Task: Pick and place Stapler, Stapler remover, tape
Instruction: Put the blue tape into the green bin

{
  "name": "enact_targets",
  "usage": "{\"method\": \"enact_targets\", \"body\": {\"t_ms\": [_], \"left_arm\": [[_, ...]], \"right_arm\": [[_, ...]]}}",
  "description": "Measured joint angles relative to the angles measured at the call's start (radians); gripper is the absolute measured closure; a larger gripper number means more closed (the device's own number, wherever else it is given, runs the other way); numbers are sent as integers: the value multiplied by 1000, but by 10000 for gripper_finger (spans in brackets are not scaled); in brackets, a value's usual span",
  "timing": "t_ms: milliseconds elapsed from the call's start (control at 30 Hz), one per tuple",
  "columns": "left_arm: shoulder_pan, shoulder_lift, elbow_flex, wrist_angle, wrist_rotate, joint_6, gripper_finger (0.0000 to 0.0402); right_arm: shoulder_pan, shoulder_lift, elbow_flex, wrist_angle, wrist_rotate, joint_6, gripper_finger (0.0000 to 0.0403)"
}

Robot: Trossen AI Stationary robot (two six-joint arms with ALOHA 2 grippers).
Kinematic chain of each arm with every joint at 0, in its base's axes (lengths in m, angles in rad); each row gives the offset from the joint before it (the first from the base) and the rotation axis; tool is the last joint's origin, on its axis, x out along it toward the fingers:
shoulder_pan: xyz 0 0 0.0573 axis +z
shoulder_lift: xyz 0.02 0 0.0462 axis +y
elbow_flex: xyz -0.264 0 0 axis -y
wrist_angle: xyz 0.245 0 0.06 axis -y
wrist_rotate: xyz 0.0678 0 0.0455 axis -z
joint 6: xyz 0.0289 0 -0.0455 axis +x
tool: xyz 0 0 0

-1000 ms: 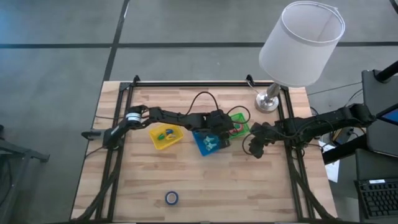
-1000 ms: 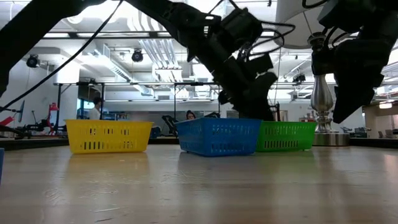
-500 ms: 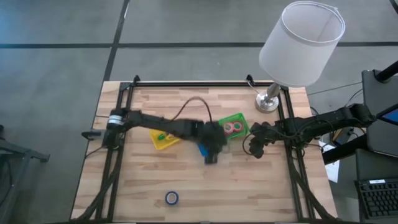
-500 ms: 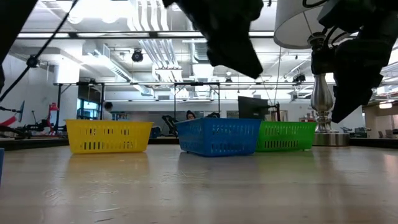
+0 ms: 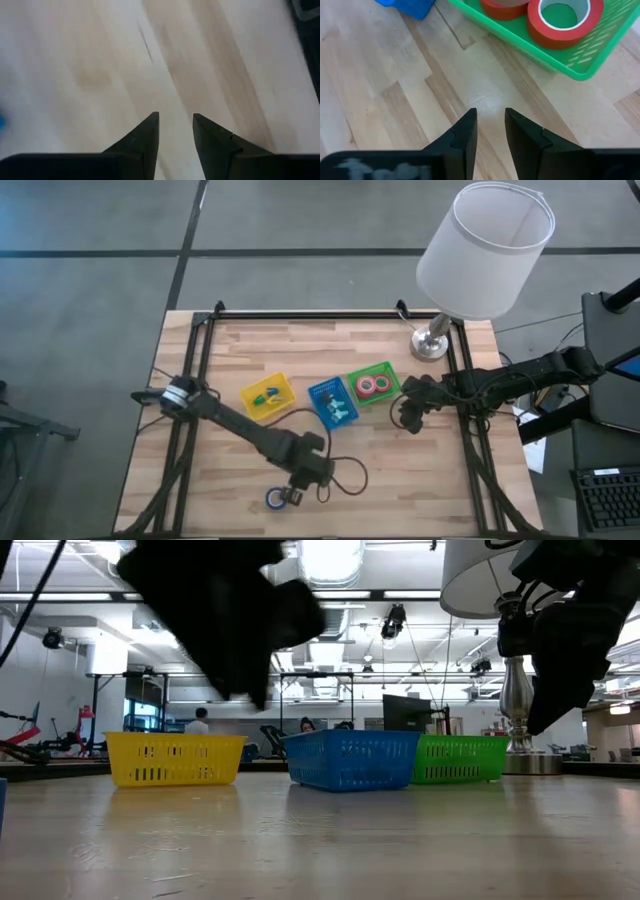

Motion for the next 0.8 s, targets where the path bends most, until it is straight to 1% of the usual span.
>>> {"method": "enact_targets", "body": {"t_ms": [67,200,333,500,633,700,800], "left_arm": [[-15,0,-4,-58,13,-68,280],[-45,0,-30,-109,42,-204,280],[-90,0,-73,-103,70,-250,276],[-133,-1,-118,-102,69,-307,236],[-169,-3,-131,-93,49,-317,199],[-179,-4,-137,-92,38,-332,187],[-185,-4,-137,-101,38,-343,182]], "right_arm": [[0,0,0,0,0,10,310],[0,0,0,1,1,34,310],[0,0,0,3,2,13,309],[0,0,0,3,3,17,309],[0,0,0,3,5,17,315],[0,0,0,4,5,17,318],[0,0,0,3,6,17,322]]}}
